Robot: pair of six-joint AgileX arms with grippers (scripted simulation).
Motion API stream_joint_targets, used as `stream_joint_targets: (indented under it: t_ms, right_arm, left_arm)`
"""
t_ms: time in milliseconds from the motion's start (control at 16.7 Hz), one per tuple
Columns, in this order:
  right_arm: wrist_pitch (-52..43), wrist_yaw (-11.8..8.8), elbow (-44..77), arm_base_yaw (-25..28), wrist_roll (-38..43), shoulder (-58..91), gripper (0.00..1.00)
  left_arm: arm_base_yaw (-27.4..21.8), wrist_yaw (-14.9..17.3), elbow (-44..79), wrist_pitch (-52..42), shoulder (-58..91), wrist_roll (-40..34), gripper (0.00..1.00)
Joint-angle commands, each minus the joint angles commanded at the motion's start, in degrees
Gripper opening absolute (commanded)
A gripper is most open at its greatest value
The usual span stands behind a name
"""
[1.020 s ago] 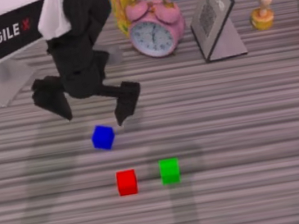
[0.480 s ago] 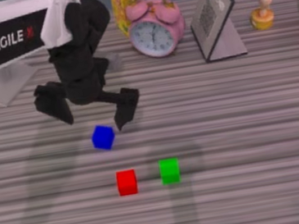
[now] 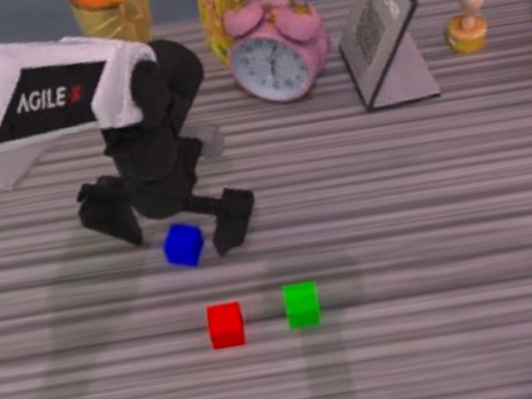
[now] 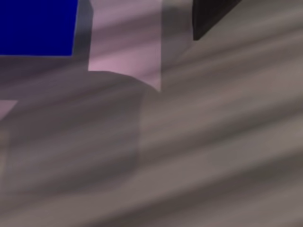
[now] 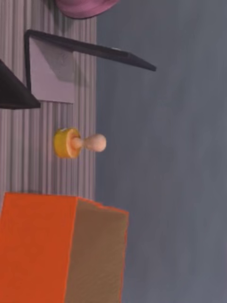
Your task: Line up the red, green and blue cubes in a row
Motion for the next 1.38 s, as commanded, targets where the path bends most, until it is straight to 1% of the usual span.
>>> stream_joint_targets:
  t_ms: [120,900,960,1380]
  right_arm:
    - [0.0,0.0,0.0,0.0,0.0,0.0,1.00]
    - [0.0,0.0,0.0,0.0,0.0,0.0,1.00]
    - [0.0,0.0,0.0,0.0,0.0,0.0,1.00]
    - [0.0,0.0,0.0,0.0,0.0,0.0,1.00]
  left_arm:
    - [0.0,0.0,0.0,0.0,0.0,0.0,1.00]
    - [0.0,0.0,0.0,0.0,0.0,0.0,0.02]
    - [0.0,0.0,0.0,0.0,0.0,0.0,0.00]
    - [0.0,0.0,0.0,0.0,0.0,0.0,0.00]
